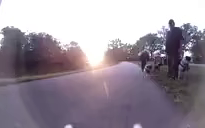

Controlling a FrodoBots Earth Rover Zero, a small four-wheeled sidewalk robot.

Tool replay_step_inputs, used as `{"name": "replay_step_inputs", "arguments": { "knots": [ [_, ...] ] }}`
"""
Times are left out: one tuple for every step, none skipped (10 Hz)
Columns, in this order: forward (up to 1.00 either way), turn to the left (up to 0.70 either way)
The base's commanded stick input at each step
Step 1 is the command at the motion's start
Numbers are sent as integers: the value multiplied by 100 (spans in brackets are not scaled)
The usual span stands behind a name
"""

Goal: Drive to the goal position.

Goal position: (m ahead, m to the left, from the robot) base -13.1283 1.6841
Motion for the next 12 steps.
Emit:
{"name": "replay_step_inputs", "arguments": {
  "knots": [
    [100,-40],
    [100,-29],
    [100,-2],
    [100,0],
    [100,0],
    [100,0],
    [100,0],
    [100,0],
    [100,0],
    [100,0],
    [100,0],
    [100,0]
  ]
}}
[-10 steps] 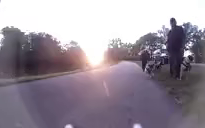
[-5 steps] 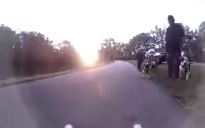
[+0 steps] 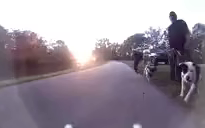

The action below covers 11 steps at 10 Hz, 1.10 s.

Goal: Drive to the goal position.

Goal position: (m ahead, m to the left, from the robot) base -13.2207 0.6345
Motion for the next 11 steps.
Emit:
{"name": "replay_step_inputs", "arguments": {
  "knots": [
    [100,0],
    [100,40],
    [100,40],
    [100,40],
    [100,40],
    [100,26],
    [100,4],
    [100,0],
    [100,0],
    [100,0],
    [100,0]
  ]
}}
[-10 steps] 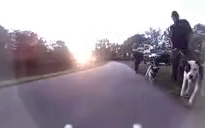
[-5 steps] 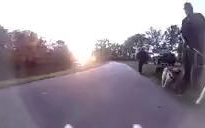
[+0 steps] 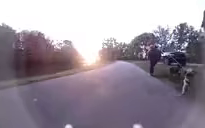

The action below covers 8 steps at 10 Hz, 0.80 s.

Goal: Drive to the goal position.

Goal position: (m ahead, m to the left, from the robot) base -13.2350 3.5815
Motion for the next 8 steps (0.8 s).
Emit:
{"name": "replay_step_inputs", "arguments": {
  "knots": [
    [100,0],
    [100,0],
    [100,0],
    [100,0],
    [100,0],
    [100,0],
    [100,0],
    [100,0]
  ]
}}
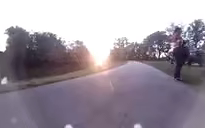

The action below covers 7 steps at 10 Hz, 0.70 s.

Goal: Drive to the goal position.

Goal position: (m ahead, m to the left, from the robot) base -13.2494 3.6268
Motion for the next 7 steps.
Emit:
{"name": "replay_step_inputs", "arguments": {
  "knots": [
    [100,0],
    [100,0],
    [100,0],
    [100,-5],
    [100,-27],
    [100,-40],
    [100,-40]
  ]
}}
